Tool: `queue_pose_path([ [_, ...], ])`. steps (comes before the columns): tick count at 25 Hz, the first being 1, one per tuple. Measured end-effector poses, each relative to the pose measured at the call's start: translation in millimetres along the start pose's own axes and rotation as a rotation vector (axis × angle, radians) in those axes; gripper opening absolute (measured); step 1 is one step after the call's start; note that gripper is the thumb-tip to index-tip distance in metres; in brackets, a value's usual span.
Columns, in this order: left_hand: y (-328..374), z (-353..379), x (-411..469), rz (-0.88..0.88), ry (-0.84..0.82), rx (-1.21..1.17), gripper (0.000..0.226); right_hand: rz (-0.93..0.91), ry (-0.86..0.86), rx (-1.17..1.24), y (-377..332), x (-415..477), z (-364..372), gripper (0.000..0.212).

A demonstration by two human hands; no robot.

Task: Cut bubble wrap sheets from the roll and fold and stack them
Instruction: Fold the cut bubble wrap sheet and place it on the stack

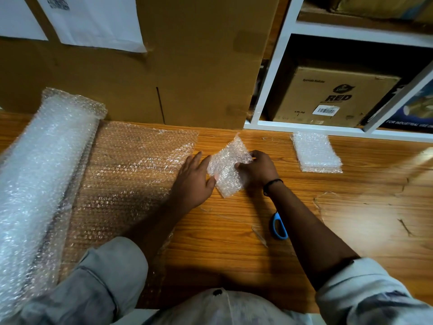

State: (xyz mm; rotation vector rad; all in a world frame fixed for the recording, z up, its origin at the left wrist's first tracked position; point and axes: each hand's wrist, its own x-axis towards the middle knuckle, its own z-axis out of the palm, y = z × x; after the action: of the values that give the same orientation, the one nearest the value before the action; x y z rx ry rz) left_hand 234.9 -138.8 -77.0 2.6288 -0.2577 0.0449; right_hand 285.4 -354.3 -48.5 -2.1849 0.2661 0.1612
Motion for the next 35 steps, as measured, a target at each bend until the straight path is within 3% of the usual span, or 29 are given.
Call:
queue_pose_path([
  [11, 51.7, 11.5, 21.5, -0.044, 0.047, -0.212, 0.065, 0.020, 0.209, 0.275, 15.2, -19.7, -35.6, 0.047],
  [21, 202.0, 54.3, 113.0, -0.068, 0.064, -0.436, 0.059, 0.098, 0.465, 0.367, 71.4, 15.0, -172.0, 0.053],
  [27, 260.2, 87.3, 148.7, -0.101, 0.139, -0.345, 0.052, 0.194, 0.459, 0.440, 107.0, 64.3, -214.4, 0.048],
  [35, 260.7, 112.9, 159.5, -0.124, 0.140, -0.211, 0.046, 0.017, 0.334, 0.302, 133.3, 88.3, -229.6, 0.058],
])
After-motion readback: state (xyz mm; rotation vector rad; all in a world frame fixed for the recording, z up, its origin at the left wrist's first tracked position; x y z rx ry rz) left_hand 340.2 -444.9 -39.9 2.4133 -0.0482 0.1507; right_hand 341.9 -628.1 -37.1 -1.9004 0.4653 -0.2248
